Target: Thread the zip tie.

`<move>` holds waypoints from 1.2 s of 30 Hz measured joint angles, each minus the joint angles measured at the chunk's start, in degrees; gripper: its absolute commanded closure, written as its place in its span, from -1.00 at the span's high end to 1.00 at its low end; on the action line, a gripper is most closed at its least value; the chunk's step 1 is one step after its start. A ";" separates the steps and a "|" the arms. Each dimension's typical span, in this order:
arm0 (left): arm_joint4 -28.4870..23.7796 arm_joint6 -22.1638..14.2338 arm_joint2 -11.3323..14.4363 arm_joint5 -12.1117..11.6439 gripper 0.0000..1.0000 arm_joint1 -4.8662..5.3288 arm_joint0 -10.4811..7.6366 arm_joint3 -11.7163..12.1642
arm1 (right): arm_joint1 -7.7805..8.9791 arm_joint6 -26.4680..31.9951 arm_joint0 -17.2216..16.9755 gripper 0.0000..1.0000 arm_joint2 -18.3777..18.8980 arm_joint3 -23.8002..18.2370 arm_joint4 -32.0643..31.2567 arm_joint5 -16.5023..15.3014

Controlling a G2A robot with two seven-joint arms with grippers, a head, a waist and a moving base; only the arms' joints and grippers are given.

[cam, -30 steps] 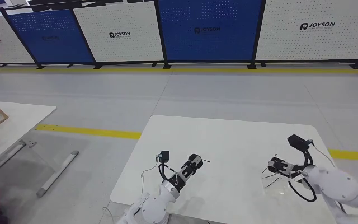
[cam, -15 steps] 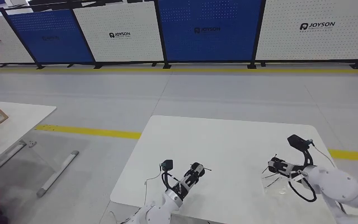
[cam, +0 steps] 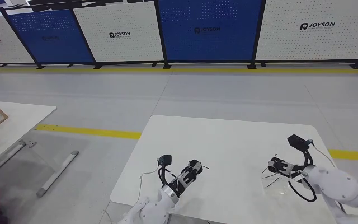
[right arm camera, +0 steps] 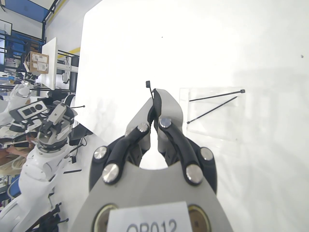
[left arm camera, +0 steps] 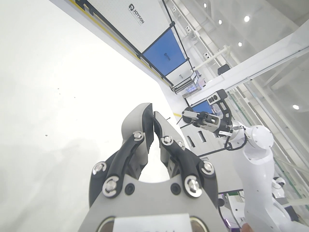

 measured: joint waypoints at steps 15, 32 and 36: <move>-2.53 0.41 -0.86 0.04 -1.00 0.00 0.35 -0.91 | -0.25 -6.70 -5.12 -1.00 1.48 -1.00 2.82 -5.17; -2.53 0.41 -0.87 0.04 -1.00 0.00 0.35 -0.91 | -0.11 -11.09 -9.98 -1.00 2.60 -7.13 0.84 -6.10; -2.53 0.41 -0.87 0.04 -1.00 0.00 0.35 -0.91 | -0.47 -13.61 -10.75 -1.00 0.66 -7.32 -1.54 -7.03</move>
